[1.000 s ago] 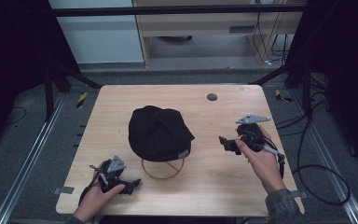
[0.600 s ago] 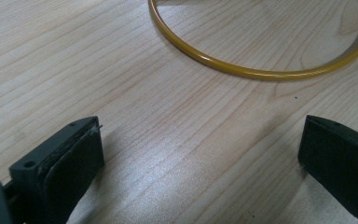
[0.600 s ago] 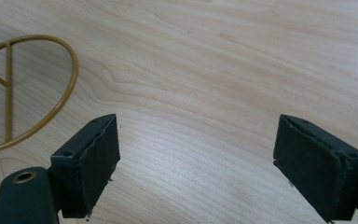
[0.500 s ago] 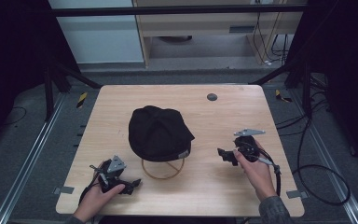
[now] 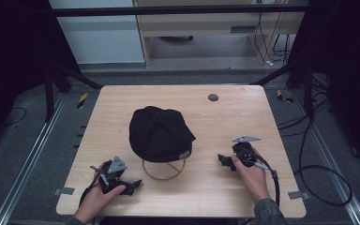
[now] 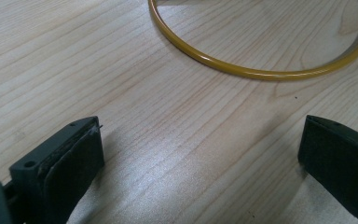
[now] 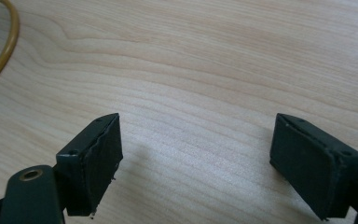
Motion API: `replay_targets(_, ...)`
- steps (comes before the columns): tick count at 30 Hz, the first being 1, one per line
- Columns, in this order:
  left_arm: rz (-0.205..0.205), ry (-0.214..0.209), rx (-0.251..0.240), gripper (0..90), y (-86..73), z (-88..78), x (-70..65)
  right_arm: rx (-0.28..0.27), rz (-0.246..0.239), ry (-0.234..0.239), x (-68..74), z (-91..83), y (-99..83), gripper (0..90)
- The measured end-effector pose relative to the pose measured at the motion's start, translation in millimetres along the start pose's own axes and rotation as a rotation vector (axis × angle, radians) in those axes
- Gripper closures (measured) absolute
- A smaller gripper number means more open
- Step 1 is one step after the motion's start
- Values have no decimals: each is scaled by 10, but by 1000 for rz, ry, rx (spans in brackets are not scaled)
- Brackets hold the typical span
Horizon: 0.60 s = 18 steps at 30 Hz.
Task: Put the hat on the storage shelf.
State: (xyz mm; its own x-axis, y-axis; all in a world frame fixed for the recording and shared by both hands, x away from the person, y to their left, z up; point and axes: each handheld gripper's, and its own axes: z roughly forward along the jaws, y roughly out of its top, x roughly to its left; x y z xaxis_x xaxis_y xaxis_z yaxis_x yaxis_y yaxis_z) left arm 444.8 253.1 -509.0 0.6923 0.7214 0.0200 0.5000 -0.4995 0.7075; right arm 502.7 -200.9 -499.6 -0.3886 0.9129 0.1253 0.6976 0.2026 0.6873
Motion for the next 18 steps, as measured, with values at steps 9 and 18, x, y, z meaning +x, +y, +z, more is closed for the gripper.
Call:
replay_targets(9,-1,0,0,0,-1,0,-1,-65,-63,-97,78,67,-94,106)
replay_targets(18,-1,0,0,0,0,0,0,-75,-61,-117,111,46,-143,104)
